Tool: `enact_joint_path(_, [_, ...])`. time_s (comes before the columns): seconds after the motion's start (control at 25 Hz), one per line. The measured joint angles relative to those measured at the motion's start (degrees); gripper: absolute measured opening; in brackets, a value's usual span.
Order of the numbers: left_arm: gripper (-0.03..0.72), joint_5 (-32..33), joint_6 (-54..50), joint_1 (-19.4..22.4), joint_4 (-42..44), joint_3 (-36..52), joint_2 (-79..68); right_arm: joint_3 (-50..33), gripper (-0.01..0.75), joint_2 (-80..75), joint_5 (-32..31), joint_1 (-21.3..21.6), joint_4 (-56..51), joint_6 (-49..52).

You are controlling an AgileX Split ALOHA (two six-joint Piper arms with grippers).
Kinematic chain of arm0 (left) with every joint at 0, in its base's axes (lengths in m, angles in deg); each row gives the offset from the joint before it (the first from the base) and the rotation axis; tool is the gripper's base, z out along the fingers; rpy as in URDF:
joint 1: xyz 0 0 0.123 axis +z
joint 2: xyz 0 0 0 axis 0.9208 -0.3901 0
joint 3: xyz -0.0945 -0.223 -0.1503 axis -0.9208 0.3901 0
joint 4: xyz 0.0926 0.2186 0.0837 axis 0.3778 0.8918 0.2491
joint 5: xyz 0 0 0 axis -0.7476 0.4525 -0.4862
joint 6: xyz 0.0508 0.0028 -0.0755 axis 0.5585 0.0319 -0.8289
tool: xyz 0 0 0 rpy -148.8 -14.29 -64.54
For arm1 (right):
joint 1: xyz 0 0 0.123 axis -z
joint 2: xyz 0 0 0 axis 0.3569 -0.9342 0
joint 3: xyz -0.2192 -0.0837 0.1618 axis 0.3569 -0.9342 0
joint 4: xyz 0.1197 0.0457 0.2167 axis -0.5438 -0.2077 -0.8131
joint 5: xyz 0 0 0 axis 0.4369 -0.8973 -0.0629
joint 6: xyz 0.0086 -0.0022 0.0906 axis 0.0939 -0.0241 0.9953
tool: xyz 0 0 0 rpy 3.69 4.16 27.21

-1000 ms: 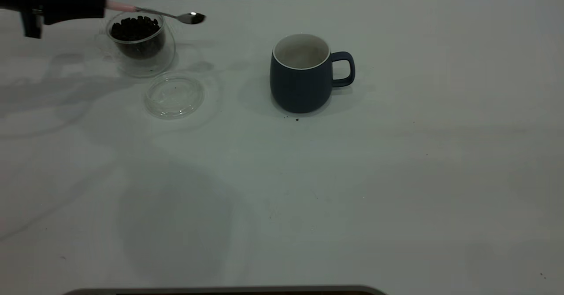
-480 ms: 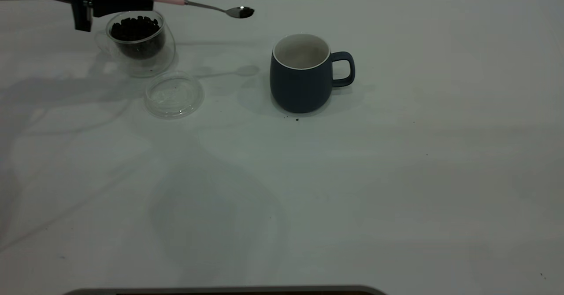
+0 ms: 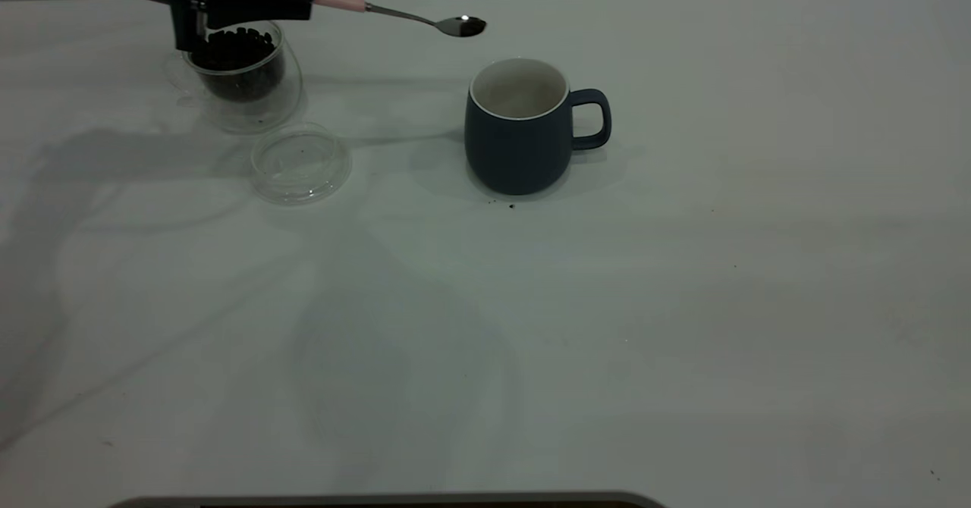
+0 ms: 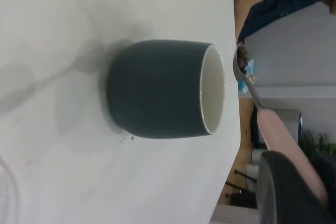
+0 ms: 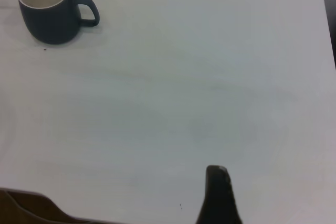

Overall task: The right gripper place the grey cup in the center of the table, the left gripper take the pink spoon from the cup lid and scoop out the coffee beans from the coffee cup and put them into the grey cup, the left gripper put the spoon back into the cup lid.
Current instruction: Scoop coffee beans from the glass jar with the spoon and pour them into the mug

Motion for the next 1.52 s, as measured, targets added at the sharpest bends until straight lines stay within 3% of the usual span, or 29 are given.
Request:
enact_joint_path(0.48, [0.125,0.06,5.57,-4.3,-0.01,0.0,0.0,0.0,0.591,0.0,0.0,0.0,-0.04,0.0])
enact_joint_path(0.88, [0.125,-2.52,20.37,-4.37,-0.01,0.0,0.0,0.0,0.591,0.0,0.0,0.0,-0.04,0.0])
enact_joint_path(1.28, [0.125,-4.21,42.56,-4.37,-0.01,0.0,0.0,0.0,0.591,0.0,0.0,0.0,-0.04,0.0])
enact_joint_path(1.52, [0.125,-4.21,42.36,-4.37,-0.41,0.0,0.0,0.0,0.591,0.0,0.0,0.0,-0.04,0.0])
